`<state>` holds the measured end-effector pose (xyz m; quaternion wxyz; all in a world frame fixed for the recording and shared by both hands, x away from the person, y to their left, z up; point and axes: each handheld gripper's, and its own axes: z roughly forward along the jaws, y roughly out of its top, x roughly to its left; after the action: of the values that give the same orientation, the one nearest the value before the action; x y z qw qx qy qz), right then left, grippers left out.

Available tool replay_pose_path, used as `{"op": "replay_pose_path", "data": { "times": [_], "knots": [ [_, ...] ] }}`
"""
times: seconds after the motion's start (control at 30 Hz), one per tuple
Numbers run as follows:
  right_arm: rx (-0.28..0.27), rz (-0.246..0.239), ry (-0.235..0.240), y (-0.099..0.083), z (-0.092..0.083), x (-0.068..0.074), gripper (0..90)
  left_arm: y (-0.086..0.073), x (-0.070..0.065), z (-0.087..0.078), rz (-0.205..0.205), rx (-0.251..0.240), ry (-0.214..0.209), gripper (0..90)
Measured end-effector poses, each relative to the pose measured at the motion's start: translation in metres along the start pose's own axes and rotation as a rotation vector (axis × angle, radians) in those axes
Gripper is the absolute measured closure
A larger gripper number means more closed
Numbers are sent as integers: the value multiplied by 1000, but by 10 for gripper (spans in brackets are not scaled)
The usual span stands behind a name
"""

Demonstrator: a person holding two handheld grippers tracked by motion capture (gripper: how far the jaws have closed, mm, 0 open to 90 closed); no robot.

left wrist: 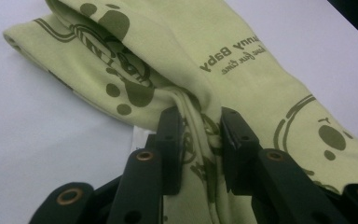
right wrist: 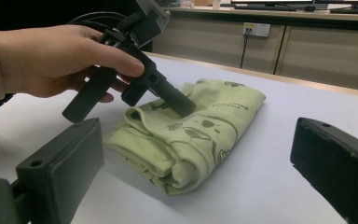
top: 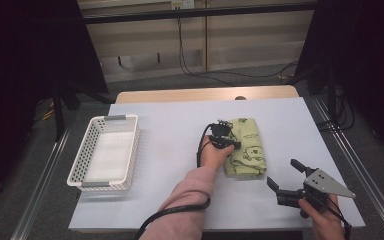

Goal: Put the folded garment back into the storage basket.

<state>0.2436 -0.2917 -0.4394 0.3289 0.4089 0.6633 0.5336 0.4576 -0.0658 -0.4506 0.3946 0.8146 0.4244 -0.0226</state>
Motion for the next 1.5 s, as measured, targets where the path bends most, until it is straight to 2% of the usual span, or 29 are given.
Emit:
{"op": "replay_pose_path", "data": {
  "times": [0.1, 0.13, 0.23, 0.27, 0.3, 0.33, 0.37, 0.43, 0.47, 0.5, 0.53, 0.57, 0.67, 0.87, 0.93, 1.0, 1.13, 1.3, 1.33, 1.47, 1.5],
  "knots": [
    [-3, 5, 1, 0, 0, -1, 22, 3, 2, -5, -50, -8, -21, 725],
    [-3, 5, 1, 0, -1, -1, 22, 5, 2, -7, -85, -21, -29, 728],
    [-5, 5, 0, 0, -1, -1, 21, 11, 3, -15, -86, 12, -38, 734],
    [-6, 6, 2, 0, -1, -1, 22, 13, 4, -18, -69, 25, -33, 734],
    [-6, 6, 0, 1, 0, -1, 22, 16, 3, -21, -89, 20, -35, 737],
    [-6, 6, 0, 1, 0, -1, 22, 18, 5, -25, -74, 26, -38, 737],
    [-4, 1, -3, 1, -1, -1, 22, 21, 4, -29, -93, 32, -42, 738],
    [-4, 1, -2, 1, 0, -1, 22, 27, 7, -41, -79, 43, -35, 741],
    [-4, 1, -2, 1, 0, -1, 22, 27, 7, -41, -79, 43, -35, 742],
    [-4, 2, -2, 1, 0, 0, 22, 29, 7, -44, -91, 35, -34, 742],
    [-6, 2, -1, 1, 0, 0, 22, 30, 8, -48, -87, 44, -40, 742],
    [-6, 2, -1, 1, 0, 0, 22, 32, 8, -51, -97, 36, -26, 742],
    [-4, -2, 1, 2, 0, 1, 22, 36, 12, -67, -86, 62, -16, 745],
    [-9, -5, 0, 2, 0, 2, 22, 39, 16, -81, -116, 77, -4, 745],
    [-13, -8, 3, 2, 1, 1, 22, 40, 20, -88, -101, 95, -4, 745],
    [-12, -6, 2, 2, 1, 2, 22, 40, 22, -93, -112, 83, 0, 746],
    [-10, -5, 4, 3, 1, 2, 22, 41, 27, -104, -117, 97, 14, 746],
    [-15, -6, 10, 3, 1, 2, 21, 47, 29, -117, -114, 123, 15, 746],
    [-13, -8, 7, 3, 1, 2, 21, 48, 30, -120, -118, 112, 4, 746],
    [-18, -4, 7, 3, 1, 1, 21, 52, 34, -132, -117, 136, 7, 745],
    [-18, -4, 8, 3, 1, 1, 21, 53, 34, -135, -127, 136, 15, 745]
  ]
}}
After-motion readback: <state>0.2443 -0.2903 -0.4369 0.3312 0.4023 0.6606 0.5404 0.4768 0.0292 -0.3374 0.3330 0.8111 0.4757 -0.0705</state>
